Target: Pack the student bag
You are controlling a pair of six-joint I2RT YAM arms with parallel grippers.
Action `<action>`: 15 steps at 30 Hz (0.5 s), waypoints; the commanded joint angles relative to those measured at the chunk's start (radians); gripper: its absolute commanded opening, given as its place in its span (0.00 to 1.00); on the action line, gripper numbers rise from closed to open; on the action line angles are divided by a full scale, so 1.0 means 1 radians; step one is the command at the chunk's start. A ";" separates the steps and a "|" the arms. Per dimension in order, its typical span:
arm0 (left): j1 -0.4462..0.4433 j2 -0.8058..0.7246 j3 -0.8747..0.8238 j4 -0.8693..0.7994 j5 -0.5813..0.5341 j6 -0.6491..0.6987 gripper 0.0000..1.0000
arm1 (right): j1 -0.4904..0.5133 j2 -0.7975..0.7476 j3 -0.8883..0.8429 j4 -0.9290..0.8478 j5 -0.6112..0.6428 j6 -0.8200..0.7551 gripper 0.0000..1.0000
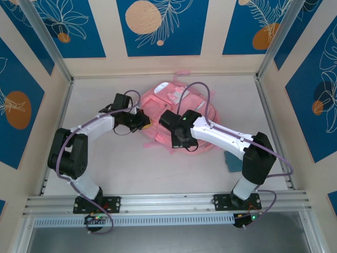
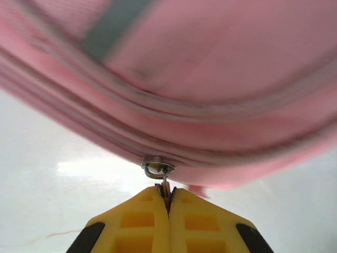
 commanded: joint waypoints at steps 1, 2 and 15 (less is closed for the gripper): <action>0.089 -0.029 -0.001 -0.036 -0.125 0.038 0.00 | -0.039 -0.074 -0.043 -0.254 0.124 0.089 0.00; 0.093 -0.030 0.000 -0.039 -0.125 0.039 0.00 | -0.047 -0.085 -0.055 -0.253 0.126 0.088 0.00; 0.149 -0.135 0.004 -0.190 -0.211 0.020 0.42 | -0.003 -0.067 -0.021 0.229 -0.117 -0.253 0.00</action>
